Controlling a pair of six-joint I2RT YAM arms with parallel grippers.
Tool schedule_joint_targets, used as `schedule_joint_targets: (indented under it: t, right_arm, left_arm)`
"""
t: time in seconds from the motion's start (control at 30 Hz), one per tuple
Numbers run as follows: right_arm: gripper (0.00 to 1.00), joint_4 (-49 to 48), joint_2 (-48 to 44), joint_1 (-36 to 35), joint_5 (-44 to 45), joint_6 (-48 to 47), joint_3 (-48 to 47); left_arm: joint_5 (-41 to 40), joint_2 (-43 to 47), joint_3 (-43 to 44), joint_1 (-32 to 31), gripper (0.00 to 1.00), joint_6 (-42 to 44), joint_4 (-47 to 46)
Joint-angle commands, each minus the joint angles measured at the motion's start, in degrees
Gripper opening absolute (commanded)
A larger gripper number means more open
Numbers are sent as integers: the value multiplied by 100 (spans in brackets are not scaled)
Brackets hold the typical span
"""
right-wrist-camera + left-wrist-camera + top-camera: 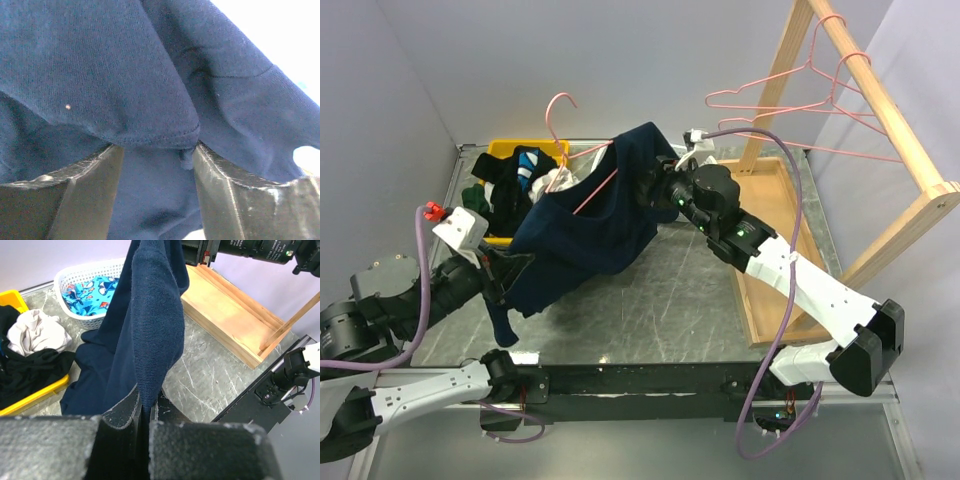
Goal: Place the t-shirt on the hanger
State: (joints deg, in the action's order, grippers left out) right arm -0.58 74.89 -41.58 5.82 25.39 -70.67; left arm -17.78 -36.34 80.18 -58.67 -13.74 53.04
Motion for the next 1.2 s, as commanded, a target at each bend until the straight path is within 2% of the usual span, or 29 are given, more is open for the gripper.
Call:
schedule_joint_targets:
  t: [0.0,0.1,0.13,0.2,0.23,0.27,0.37,0.5,0.73,0.87,0.97,1.0,1.1,1.17]
  right_arm:
    - [59,-514,-107,10,-169,318,19]
    - [40,-391,-97,1,-21,353,-60]
    - [26,-329,-132,1,180,353,-95]
    - [13,22,-299,1,471,327,-322]
    - [1,275,-352,1,829,327,-429]
    - [0,791,-440,1,1050,318,-560]
    - [0,1436,-598,10,1673,257,-1105]
    - [0,2052,-573,27,2106,-77,-1825]
    - [0,2861,280,291,1396,-350,-2714]
    - [10,3247,544,467,1114,-341,-3144]
    - [36,2969,230,476,763,-447,-3102]
    - [57,2863,97,467,701,-482,-2875]
    - [81,2791,-220,476,674,-535,-2750]
    - [89,2730,-456,467,709,-500,-2576]
  left_arm:
    - [108,39,366,23,1,152,-435]
    - [135,30,428,23,1,161,-338]
    - [143,13,428,23,1,170,-303]
    - [126,30,323,23,1,178,-259]
    - [161,109,236,23,1,178,-276]
    - [170,170,-35,23,1,109,-320]
    - [292,425,-642,23,1,-41,-566]
    - [494,470,-794,23,1,-120,-479]
    - [986,295,-215,23,1,72,-461]
    - [1286,-4,391,23,1,397,-320]
    - [1207,-128,770,23,1,590,-408]
    - [1233,-172,867,23,1,635,-408]
    - [1347,-409,1332,23,1,837,-417]
    - [1295,-593,1762,23,1,934,-505]
